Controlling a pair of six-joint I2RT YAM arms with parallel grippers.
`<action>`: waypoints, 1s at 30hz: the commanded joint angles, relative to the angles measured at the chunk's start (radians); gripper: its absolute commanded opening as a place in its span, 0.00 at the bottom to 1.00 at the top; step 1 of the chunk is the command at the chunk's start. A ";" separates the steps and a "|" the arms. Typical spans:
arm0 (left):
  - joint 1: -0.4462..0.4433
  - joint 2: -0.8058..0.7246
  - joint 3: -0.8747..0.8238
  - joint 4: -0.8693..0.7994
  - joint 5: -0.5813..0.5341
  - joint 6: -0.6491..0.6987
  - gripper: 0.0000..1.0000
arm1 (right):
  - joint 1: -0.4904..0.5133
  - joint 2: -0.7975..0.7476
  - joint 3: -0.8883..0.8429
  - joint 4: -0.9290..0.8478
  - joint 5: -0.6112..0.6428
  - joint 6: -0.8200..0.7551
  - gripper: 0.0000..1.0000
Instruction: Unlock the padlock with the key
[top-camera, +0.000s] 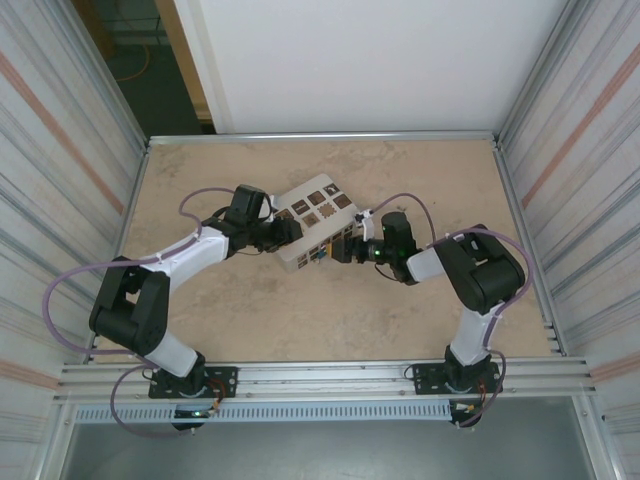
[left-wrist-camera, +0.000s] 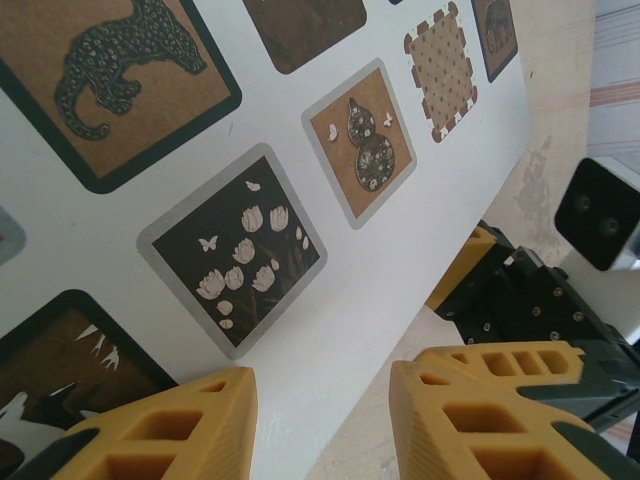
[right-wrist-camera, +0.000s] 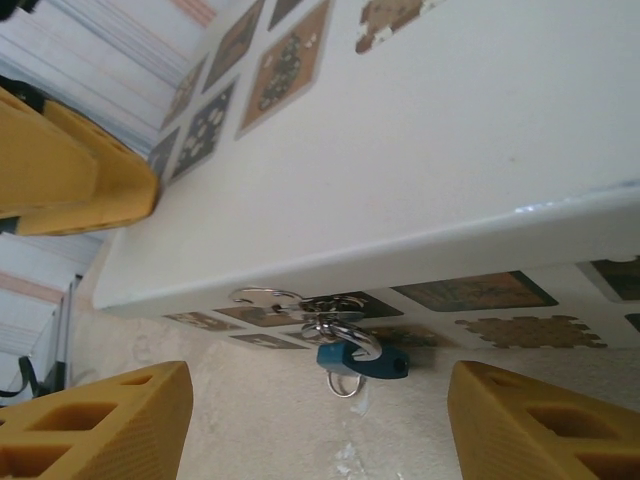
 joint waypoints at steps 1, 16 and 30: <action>0.005 0.045 -0.034 -0.041 -0.037 0.023 0.40 | 0.016 0.033 0.033 0.032 0.000 -0.032 0.66; 0.005 0.040 -0.036 -0.047 -0.040 0.019 0.40 | 0.024 0.125 0.081 0.100 -0.057 -0.032 0.59; 0.004 0.037 -0.036 -0.051 -0.042 0.019 0.40 | 0.037 0.124 0.077 0.137 -0.105 -0.046 0.48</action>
